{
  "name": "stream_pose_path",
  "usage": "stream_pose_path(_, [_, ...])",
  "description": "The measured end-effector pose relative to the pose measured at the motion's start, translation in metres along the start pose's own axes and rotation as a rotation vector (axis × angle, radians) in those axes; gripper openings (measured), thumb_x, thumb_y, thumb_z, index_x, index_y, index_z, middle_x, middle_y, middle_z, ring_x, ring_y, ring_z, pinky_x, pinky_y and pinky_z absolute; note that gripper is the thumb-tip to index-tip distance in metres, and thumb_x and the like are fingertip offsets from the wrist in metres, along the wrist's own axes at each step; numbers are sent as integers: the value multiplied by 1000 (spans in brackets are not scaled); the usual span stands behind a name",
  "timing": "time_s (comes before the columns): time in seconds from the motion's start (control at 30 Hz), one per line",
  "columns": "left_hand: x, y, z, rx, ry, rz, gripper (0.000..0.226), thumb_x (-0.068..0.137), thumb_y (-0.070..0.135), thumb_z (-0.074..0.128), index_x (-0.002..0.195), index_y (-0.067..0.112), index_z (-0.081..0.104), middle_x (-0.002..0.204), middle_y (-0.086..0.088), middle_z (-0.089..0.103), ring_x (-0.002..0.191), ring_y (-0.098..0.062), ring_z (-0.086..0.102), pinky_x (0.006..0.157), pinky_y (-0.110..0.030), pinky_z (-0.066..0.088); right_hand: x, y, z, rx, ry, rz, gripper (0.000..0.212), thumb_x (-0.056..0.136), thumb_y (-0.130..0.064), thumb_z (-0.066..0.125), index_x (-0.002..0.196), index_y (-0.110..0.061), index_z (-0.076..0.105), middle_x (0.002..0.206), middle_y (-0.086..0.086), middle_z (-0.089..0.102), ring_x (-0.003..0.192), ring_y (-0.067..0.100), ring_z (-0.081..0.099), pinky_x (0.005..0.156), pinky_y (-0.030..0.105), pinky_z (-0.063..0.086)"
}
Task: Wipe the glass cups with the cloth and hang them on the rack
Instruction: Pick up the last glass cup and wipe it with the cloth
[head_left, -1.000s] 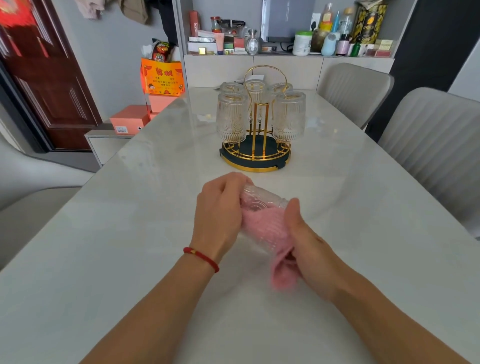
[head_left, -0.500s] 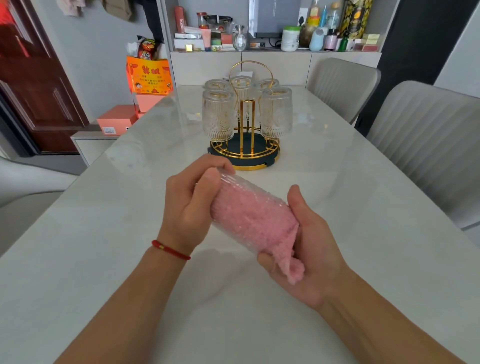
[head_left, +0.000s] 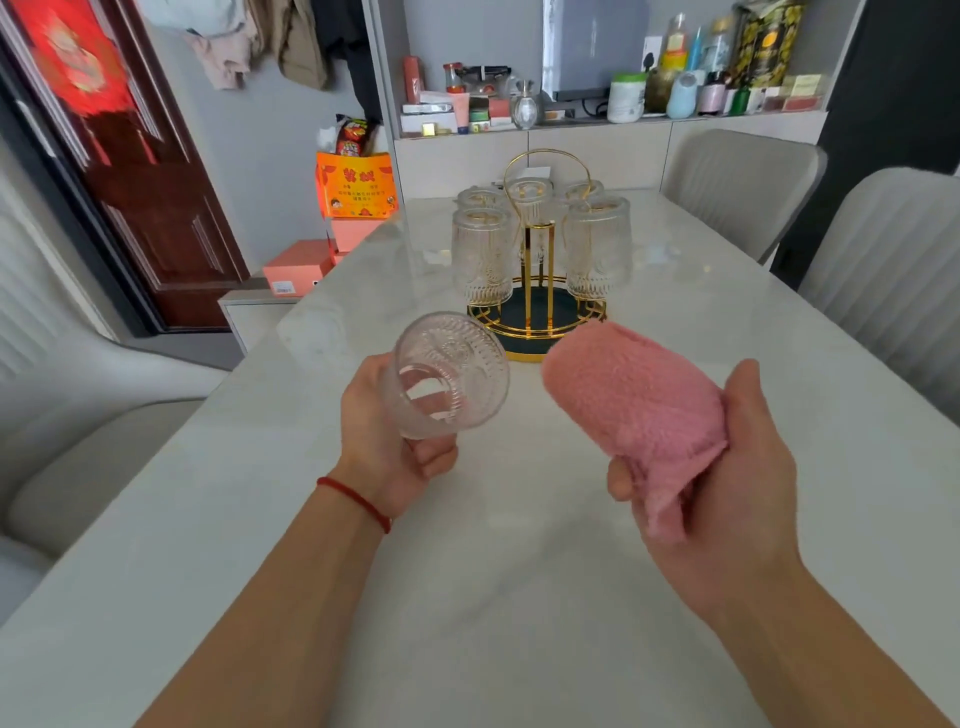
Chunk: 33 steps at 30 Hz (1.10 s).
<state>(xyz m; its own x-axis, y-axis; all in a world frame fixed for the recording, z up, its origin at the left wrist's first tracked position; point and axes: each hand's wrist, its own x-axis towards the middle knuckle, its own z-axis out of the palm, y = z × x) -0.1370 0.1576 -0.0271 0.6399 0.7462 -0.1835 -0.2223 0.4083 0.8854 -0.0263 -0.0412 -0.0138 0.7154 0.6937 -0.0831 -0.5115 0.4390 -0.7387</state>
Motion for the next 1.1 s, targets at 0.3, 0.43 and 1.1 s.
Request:
stream_pose_path(0.3, [-4, -10, 6, 18, -222, -93, 41, 91, 43, 39, 92, 8, 59, 93, -27, 52, 38, -20, 30, 50, -27, 16, -4, 11, 7, -140, -108, -66, 73, 86, -64, 37, 142, -19, 54, 123, 4, 74, 101, 29, 75, 107, 61, 42])
stream_pose_path(0.43, [-8, -7, 11, 46, -197, -93, 44, 69, 46, 51, 93, 10, 60, 82, -19, 56, 57, -24, 27, 50, -25, 14, -5, 14, 10, -269, -76, -110, 68, 79, -65, 38, 134, -30, 58, 111, -8, 78, 98, 12, 75, 100, 55, 49])
stream_pose_path(1.1, [-11, 0, 9, -134, -213, 103, 27, 81, 41, 49, 96, 20, 56, 95, -9, 61, 50, -20, 37, 47, -22, 17, -7, 22, 9, -475, -108, -315, 39, 70, -73, 51, 98, -58, 74, 116, -17, 75, 116, 6, 67, 95, 28, 54])
